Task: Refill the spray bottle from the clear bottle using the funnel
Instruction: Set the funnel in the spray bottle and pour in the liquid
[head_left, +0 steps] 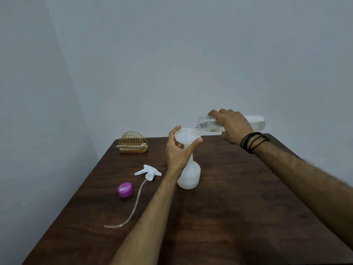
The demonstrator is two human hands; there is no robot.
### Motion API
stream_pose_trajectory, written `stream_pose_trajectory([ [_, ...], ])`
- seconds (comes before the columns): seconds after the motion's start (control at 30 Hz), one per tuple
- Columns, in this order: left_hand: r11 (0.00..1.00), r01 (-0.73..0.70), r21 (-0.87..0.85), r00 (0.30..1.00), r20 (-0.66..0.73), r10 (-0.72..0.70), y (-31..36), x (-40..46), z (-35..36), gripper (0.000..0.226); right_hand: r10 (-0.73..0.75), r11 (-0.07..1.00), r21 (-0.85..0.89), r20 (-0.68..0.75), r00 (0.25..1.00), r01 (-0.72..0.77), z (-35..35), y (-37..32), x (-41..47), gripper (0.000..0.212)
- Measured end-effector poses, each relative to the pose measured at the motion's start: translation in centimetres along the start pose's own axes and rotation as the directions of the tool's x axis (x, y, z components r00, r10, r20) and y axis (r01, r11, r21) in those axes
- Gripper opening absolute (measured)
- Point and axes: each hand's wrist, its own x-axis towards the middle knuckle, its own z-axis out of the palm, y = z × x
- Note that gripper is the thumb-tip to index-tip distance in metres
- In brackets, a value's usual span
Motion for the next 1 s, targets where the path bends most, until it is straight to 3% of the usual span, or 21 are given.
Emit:
stream_pose_trajectory([
  [1.0, 1.000, 0.009, -0.009, 1.000, 0.000, -0.009, -0.06, 0.16, 0.06, 0.089, -0.013, 1.000, -0.018, -0.017, 1.000, 0.012, -0.51, -0.08, 0.17, 0.061],
])
